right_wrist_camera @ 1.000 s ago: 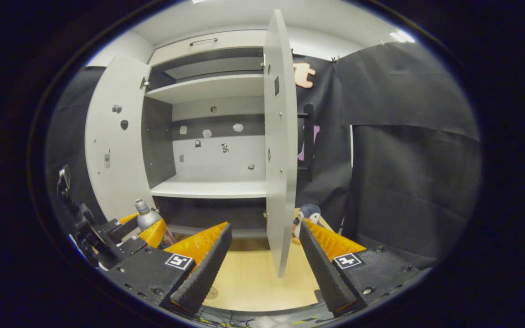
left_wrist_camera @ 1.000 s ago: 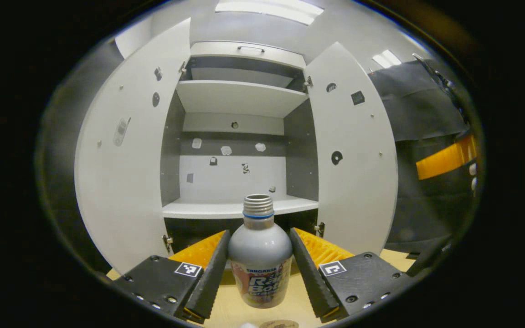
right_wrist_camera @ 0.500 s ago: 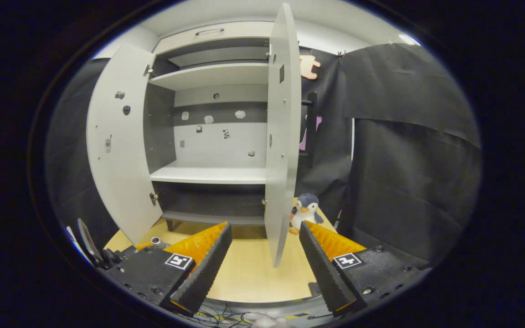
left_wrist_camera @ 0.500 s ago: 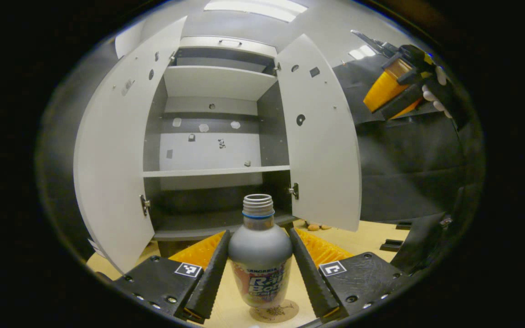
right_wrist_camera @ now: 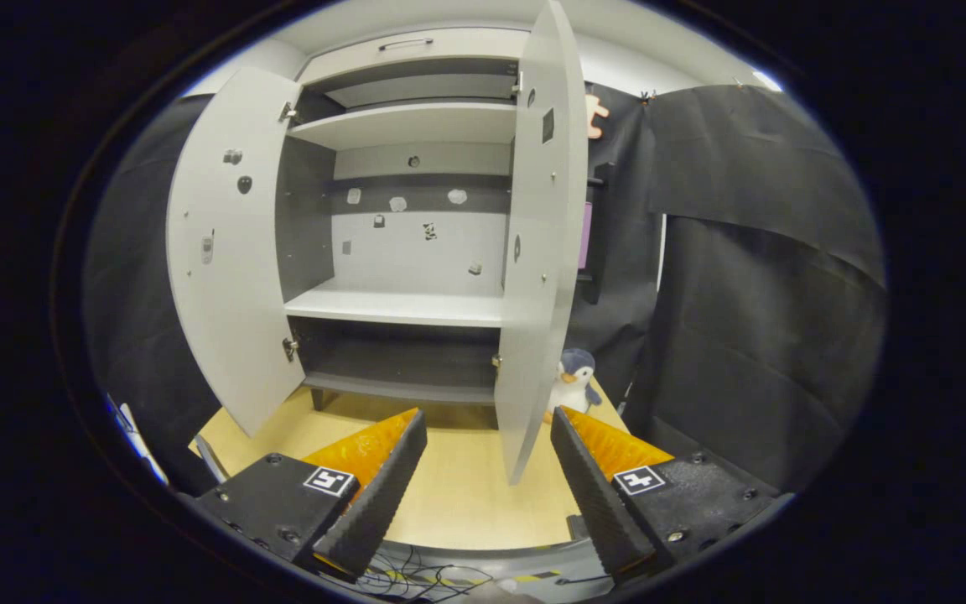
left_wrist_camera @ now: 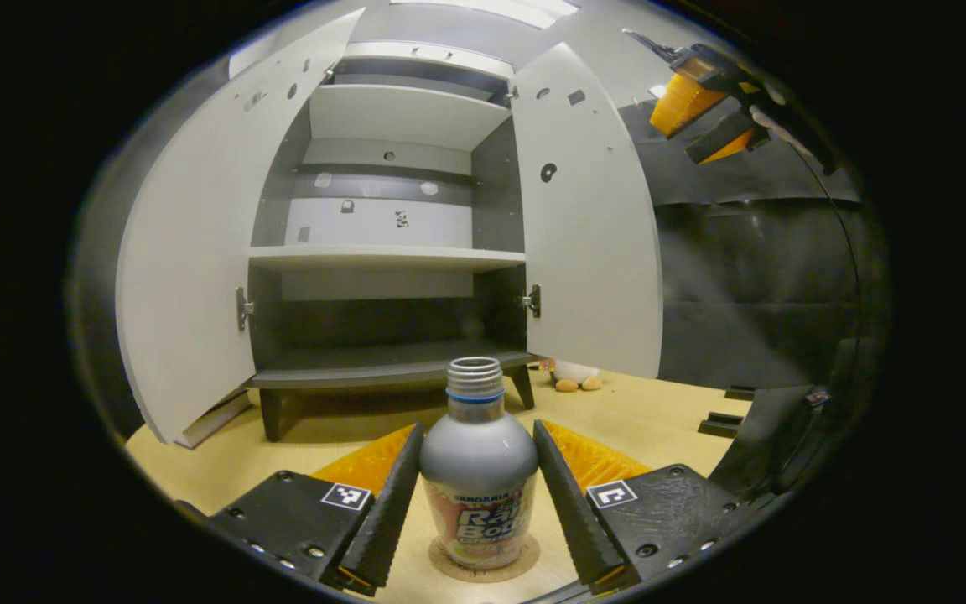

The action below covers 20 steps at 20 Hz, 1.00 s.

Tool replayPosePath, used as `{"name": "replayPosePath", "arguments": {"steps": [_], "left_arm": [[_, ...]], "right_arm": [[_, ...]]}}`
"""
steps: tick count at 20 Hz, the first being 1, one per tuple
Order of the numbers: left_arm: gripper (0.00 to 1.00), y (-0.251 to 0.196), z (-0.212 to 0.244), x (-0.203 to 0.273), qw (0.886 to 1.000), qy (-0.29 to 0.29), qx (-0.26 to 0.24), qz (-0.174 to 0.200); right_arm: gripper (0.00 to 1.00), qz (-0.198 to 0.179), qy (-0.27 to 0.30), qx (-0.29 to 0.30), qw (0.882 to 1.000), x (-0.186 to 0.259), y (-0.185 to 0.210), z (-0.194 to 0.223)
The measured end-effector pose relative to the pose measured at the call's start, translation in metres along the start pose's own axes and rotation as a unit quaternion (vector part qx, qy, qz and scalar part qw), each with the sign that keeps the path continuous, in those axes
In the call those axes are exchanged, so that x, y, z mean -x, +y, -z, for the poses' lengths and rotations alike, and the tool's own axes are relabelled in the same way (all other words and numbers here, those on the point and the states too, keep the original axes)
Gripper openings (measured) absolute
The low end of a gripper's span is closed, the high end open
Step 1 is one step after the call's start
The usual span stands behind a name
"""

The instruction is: Grasp the bottle in the cabinet with the left hand and place it on the coaster, then close the right door with the right hand and the left door with the left hand.

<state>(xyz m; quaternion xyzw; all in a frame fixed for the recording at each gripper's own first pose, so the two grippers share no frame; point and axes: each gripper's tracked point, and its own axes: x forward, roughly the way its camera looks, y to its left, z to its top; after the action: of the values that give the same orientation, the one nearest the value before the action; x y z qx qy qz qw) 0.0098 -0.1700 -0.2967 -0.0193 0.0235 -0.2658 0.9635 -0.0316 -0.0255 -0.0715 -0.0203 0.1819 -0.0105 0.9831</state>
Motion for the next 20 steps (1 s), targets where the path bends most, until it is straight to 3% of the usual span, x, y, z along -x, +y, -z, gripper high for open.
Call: {"name": "replayPosePath", "arguments": {"steps": [1,7,9,11,20], "left_arm": [[0.82,0.001,0.004,0.000,1.000,0.001,0.003,-0.001],[0.80,-0.004,0.005,-0.001,1.000,-0.011,0.004,0.006],[0.85,-0.001,-0.003,0.000,1.000,-0.016,-0.002,0.002],[0.99,0.000,-0.016,0.000,1.000,-0.026,-0.013,0.001],[0.98,0.013,-0.142,0.008,0.994,-0.099,-0.028,-0.023]], "right_arm": [[0.98,0.002,0.000,0.004,1.000,0.000,0.000,-0.001],[0.98,0.003,0.005,0.013,1.000,-0.002,0.006,-0.002],[0.98,0.002,0.006,0.016,1.000,-0.003,0.008,-0.001],[0.98,0.002,0.006,0.019,1.000,-0.004,0.008,0.001],[0.98,-0.002,-0.014,0.000,1.000,-0.001,0.012,-0.003]]}}
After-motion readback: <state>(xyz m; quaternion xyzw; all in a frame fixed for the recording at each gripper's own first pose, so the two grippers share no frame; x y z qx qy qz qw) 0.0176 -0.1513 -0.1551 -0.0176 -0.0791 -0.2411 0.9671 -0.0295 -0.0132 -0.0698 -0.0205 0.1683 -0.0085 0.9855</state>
